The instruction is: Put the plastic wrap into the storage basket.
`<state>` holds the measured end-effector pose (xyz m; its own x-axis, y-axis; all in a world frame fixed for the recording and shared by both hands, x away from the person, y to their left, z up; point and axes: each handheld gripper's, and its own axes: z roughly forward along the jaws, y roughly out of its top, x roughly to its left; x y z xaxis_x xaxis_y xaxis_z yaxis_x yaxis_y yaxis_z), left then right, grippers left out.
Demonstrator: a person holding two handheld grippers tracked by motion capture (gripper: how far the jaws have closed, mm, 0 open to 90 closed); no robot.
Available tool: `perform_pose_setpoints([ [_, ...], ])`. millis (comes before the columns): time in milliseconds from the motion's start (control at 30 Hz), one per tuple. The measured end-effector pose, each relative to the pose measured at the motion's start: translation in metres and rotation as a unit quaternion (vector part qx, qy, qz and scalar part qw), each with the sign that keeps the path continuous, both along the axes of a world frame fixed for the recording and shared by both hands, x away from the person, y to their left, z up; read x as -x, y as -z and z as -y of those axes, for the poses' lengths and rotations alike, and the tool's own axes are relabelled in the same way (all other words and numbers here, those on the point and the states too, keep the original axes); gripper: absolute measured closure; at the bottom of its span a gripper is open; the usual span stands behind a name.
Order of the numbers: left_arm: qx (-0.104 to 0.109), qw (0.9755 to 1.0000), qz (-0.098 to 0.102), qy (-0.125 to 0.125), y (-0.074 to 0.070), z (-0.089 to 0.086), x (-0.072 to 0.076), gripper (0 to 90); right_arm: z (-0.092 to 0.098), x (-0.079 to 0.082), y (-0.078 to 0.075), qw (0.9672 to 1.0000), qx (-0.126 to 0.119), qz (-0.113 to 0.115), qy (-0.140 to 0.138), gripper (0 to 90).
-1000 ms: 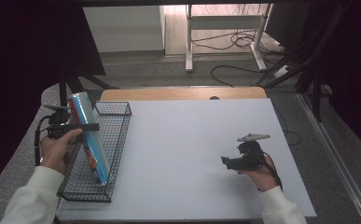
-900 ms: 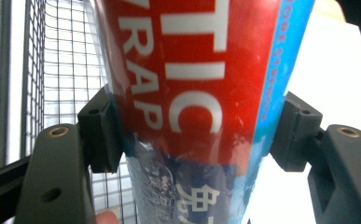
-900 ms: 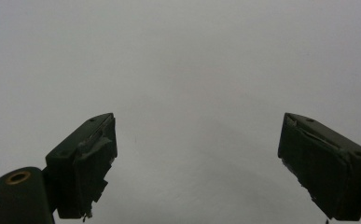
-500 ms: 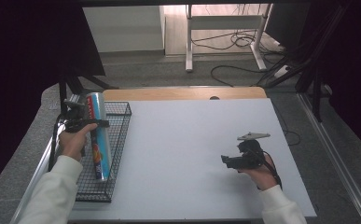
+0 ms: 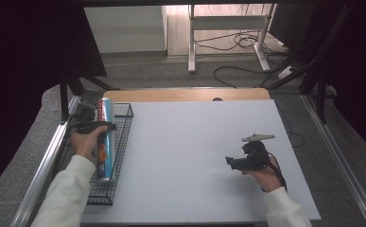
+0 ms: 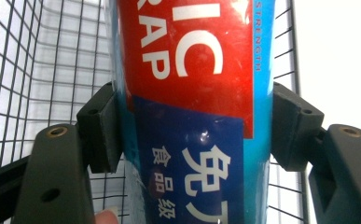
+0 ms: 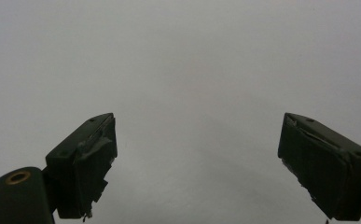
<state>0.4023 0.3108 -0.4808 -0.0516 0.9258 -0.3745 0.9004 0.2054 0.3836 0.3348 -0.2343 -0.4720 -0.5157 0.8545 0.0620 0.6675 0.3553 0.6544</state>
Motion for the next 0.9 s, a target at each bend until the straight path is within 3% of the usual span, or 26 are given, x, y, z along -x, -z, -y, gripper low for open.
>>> perform_pose_setpoints([
  [267,-0.030,0.9991,-0.029,-0.011,0.023,0.004,-0.006,29.9,0.000,-0.001,0.001,1.0000,0.004,0.001,0.004,12.0],
  [300,-0.042,0.9986,-0.031,-0.011,0.025,0.004,-0.006,29.1,0.001,-0.001,0.001,1.0000,0.004,0.000,0.003,11.9],
  [467,-0.032,0.9994,-0.009,-0.007,0.015,-0.001,-0.001,25.6,0.001,-0.002,0.003,1.0000,0.007,-0.001,0.002,12.0],
  [500,-0.021,0.9998,-0.004,-0.001,0.012,0.000,0.000,24.8,0.000,-0.002,0.003,1.0000,0.008,-0.001,0.002,12.0],
  [567,-0.020,0.9997,-0.008,0.012,0.009,0.003,0.002,19.7,-0.001,-0.001,0.004,1.0000,0.007,-0.002,0.000,12.0],
  [667,-0.029,0.9993,-0.004,0.023,0.006,0.007,0.008,17.0,-0.002,-0.001,0.004,1.0000,0.007,-0.002,-0.004,12.0],
  [767,-0.040,0.9986,0.018,0.031,-0.002,0.009,0.018,18.5,-0.002,-0.001,0.005,1.0000,0.006,0.000,-0.008,11.9],
  [900,-0.061,0.9953,0.058,0.049,-0.017,0.015,0.036,20.6,-0.003,-0.002,0.008,0.9999,0.006,0.002,-0.014,11.9],
])
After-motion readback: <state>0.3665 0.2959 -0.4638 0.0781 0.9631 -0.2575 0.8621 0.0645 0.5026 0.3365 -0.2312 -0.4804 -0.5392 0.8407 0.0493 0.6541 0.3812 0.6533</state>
